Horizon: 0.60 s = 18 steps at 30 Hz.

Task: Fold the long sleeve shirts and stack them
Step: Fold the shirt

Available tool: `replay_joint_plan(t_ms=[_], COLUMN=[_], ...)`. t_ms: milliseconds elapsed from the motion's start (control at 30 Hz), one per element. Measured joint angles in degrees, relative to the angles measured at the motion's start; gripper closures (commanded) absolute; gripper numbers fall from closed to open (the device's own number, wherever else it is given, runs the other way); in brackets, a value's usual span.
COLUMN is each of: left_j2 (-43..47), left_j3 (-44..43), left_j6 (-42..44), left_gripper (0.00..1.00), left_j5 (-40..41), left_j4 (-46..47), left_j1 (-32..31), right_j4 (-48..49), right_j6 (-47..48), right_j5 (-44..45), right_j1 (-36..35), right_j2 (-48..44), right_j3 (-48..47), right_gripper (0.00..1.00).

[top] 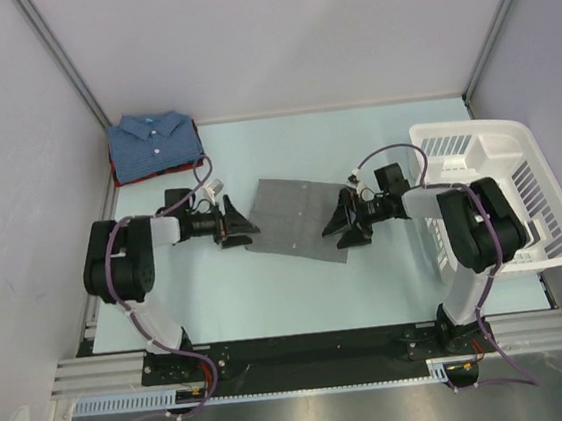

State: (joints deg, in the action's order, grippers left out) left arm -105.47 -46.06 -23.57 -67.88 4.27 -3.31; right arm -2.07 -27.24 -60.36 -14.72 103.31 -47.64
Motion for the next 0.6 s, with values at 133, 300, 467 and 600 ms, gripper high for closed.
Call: replay_joint_plan(t_ms=[133, 300, 467, 600], left_j2=[8.9, 10.1, -1.5, -12.2], left_j3=[-0.9, -7.0, -12.9, -15.9], left_j6=[7.6, 8.3, 1.5, -2.7], left_gripper=[0.01, 0.01, 0.01, 0.01], left_j5=[0.1, 0.4, 3.0, 6.6], left_j4=[-7.9, -4.7, 5.1, 7.4], left_j1=[-0.2, -7.5, -12.1, -10.9], right_j4=[-4.9, 3.6, 8.6, 4.9], right_j6=[-0.2, -5.0, -5.5, -1.7], right_j5=[0.9, 1.5, 2.7, 3.4], right_j1=[-1.4, -7.9, -9.0, -6.1], right_j2=[-4.9, -6.4, 1.1, 8.5], right_j3=[-5.4, -10.1, -10.3, -10.9], right_gripper=[0.00, 0.00, 0.00, 0.00])
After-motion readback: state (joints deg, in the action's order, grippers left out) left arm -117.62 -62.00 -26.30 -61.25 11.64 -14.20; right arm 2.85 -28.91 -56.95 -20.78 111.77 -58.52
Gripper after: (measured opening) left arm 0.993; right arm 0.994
